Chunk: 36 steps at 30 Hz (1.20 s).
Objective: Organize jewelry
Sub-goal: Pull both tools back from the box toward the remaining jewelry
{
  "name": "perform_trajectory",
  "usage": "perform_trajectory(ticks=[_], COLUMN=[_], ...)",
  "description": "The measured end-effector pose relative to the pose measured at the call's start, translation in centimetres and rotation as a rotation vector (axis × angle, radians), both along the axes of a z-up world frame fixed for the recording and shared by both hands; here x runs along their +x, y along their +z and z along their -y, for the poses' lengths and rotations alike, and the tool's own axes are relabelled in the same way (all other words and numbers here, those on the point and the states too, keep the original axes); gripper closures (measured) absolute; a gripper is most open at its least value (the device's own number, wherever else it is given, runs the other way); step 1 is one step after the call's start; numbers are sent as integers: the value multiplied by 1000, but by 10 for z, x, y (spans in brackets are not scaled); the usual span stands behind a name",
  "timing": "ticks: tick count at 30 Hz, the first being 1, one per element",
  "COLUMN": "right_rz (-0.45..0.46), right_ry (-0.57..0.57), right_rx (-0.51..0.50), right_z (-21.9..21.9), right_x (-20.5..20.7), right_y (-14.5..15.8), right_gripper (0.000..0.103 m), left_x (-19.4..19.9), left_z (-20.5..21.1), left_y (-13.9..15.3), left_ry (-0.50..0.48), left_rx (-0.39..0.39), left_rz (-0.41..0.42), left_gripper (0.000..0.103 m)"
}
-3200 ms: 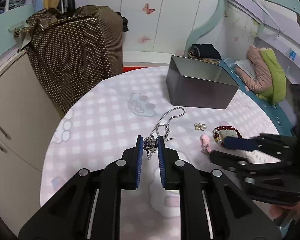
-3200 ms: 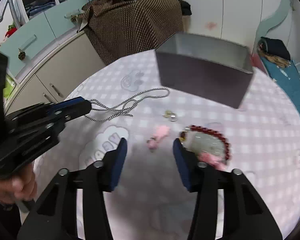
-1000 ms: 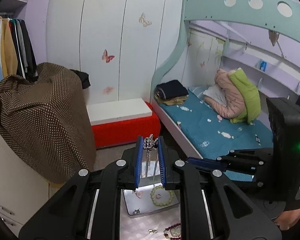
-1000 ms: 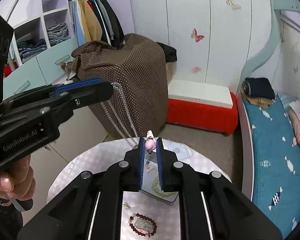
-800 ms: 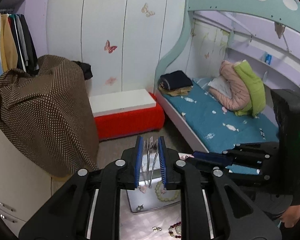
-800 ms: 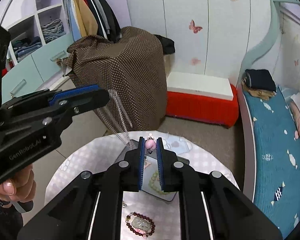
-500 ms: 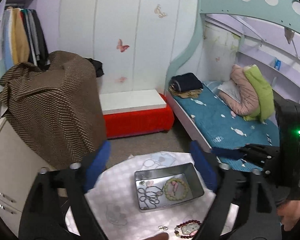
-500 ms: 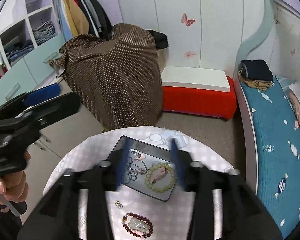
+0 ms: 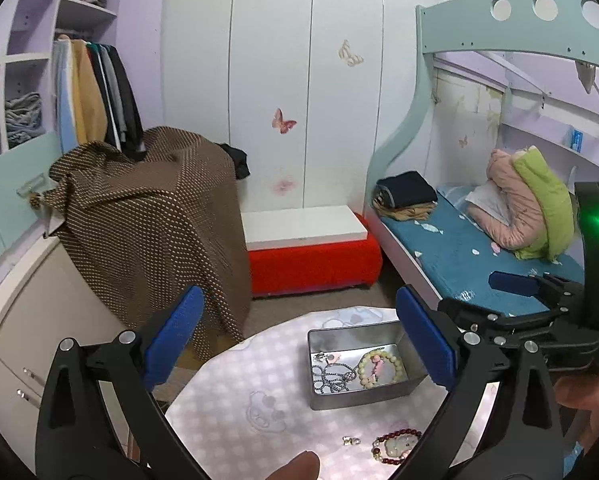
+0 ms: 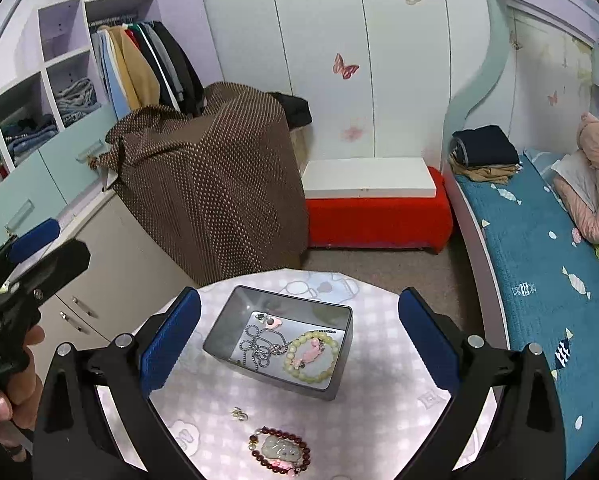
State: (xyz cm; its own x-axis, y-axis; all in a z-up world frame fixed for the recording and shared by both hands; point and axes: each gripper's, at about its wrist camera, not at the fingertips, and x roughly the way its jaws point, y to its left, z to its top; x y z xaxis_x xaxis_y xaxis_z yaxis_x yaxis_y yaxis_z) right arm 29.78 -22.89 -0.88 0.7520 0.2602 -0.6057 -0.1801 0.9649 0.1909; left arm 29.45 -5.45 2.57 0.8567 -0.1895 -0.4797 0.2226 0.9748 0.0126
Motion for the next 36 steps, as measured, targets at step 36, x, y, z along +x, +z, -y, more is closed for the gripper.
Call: perform_trajectory(ticks=[36], right_rz=[237], right_ry=[-41], right_rx=[-6], right_z=[-20], right_x=[-165], right_y=[21], right_gripper=[8], left_x=[-172], left_z=[-41], left_y=[-20], left_ry=[105], left_rx=[-70], left_rz=[123], left_gripper=[5])
